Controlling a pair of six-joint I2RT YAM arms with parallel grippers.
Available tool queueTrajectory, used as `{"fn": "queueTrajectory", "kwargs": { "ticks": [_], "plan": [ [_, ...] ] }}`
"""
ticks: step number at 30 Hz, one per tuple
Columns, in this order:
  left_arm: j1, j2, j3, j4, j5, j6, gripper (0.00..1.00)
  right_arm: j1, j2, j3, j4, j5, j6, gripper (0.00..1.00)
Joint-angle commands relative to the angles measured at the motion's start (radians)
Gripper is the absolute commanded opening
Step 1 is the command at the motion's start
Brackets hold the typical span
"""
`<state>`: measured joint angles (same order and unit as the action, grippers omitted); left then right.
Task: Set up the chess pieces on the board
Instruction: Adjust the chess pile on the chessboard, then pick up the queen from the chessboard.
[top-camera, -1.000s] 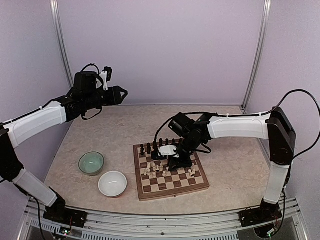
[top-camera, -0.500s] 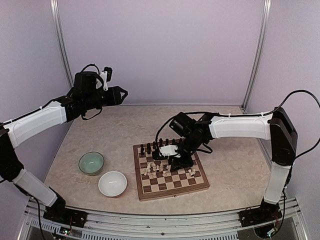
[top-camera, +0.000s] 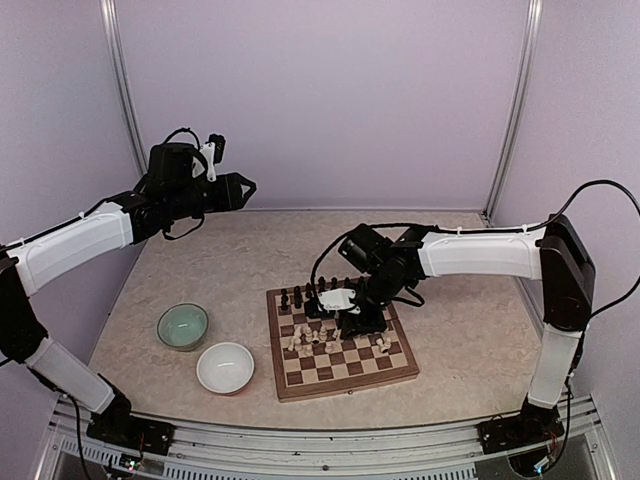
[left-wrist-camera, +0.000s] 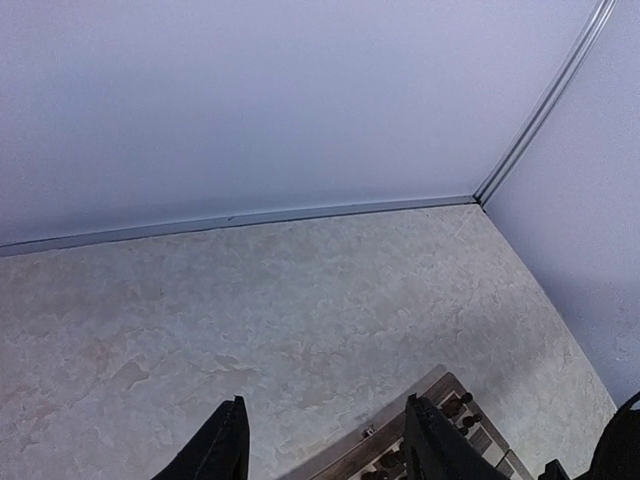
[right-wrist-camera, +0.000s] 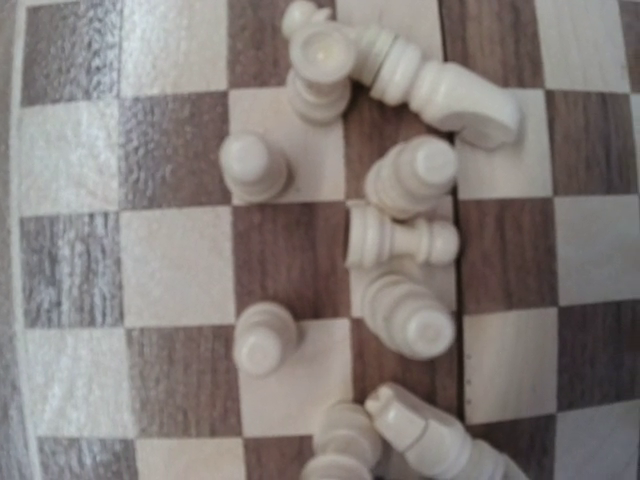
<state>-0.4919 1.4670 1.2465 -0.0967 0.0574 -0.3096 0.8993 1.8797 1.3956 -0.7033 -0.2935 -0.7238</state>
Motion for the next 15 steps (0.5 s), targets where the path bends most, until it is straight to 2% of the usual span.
{"fn": "queueTrajectory", "kwargs": {
  "ticks": [1, 9, 15],
  "plan": [
    [-0.004, 0.009, 0.034, 0.000, 0.018, 0.006, 0.53, 0.012, 0.019, 0.014, 0.022, 0.011, 0.018, 0.21],
    [-0.005, 0.009, 0.036, -0.003, 0.021, 0.009, 0.53, 0.012, 0.014, 0.027, -0.012, -0.033, 0.010, 0.05],
    [-0.004, 0.009, 0.036, -0.004, 0.022, 0.007, 0.53, 0.012, -0.027, 0.024, -0.055, -0.067, -0.001, 0.01]
  ]
}}
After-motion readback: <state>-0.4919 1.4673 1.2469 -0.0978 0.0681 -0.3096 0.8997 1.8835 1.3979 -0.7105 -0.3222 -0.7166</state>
